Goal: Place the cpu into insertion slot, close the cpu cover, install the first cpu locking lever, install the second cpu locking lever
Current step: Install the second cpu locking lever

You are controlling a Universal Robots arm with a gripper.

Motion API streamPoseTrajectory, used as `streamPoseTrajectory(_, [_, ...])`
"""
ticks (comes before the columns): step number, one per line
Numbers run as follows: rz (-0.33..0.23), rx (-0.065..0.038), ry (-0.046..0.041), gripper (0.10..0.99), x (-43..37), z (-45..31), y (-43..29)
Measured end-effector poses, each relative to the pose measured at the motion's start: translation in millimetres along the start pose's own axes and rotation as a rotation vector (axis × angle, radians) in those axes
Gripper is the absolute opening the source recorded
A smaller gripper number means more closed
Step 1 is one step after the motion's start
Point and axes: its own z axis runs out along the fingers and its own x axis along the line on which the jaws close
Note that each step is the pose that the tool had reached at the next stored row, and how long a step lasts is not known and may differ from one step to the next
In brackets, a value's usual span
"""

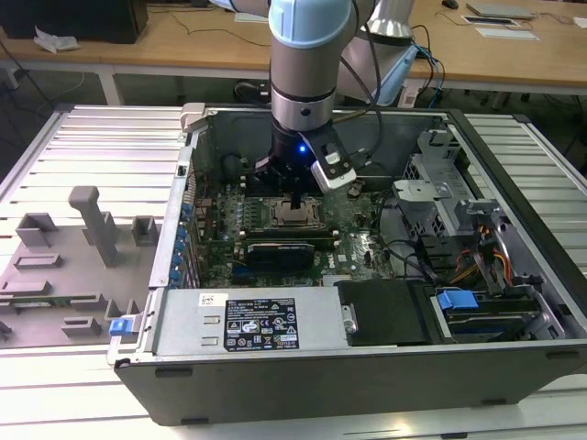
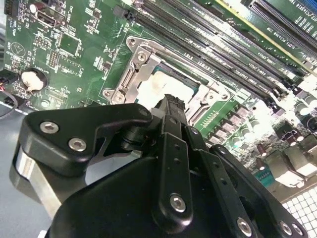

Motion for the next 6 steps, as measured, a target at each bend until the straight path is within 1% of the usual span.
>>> streamPoseTrajectory(6, [0.0, 0.0, 0.0, 0.106, 0.0, -0.4, 0.1])
